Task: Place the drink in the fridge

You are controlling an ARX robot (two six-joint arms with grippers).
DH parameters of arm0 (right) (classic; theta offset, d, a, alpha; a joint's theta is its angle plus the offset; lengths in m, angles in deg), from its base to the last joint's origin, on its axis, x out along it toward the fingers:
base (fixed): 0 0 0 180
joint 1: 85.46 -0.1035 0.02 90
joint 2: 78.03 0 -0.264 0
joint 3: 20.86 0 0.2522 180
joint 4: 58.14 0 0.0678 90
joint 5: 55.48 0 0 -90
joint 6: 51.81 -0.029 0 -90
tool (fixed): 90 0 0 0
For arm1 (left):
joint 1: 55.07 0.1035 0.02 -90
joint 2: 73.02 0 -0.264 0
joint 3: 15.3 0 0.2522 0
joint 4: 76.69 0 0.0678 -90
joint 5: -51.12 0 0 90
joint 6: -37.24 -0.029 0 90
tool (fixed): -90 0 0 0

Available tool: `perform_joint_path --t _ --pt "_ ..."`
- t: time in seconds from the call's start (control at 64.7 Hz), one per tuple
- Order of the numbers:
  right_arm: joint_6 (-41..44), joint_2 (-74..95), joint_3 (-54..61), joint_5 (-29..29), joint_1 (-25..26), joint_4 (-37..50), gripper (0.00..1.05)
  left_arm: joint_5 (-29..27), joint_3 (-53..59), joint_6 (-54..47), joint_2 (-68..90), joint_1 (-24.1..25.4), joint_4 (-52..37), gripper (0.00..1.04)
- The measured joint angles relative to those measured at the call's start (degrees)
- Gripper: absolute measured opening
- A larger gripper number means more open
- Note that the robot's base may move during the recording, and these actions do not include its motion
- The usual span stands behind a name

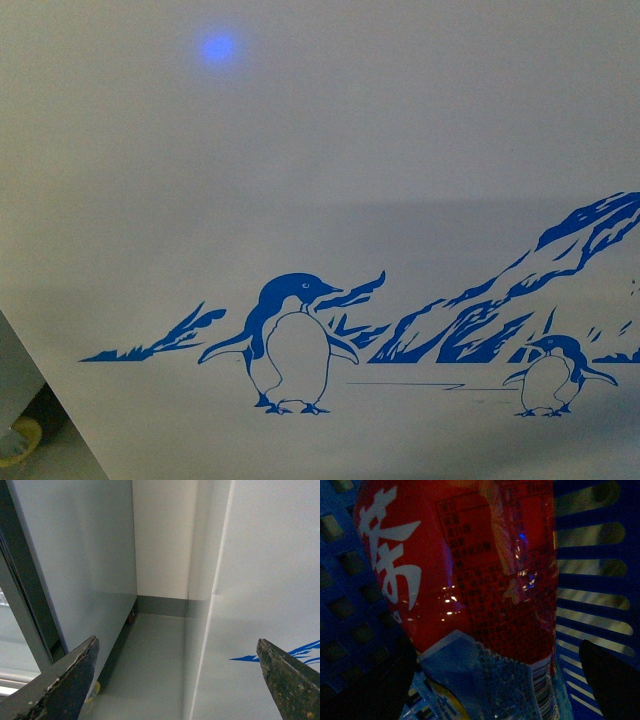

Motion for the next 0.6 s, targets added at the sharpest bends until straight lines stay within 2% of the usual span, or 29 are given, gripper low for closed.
perform_joint_path --t 0.155,0.371,0.603 --pt "-1.5 0.2 -0.8 0.0 0.1 -1.4 0.96 0.0 0.0 0.0 0.0 0.0 0.0 0.97" --pt "-1.9 0.6 -2.6 -1.4 0.5 -5.1 0.66 0.0 0.0 0.0 0.0 0.0 0.0 0.97" --pt "-1.3 0.3 -3.4 -2.6 0.9 -6.3 0.47 0.0 0.0 0.0 0.0 0.0 0.0 0.97"
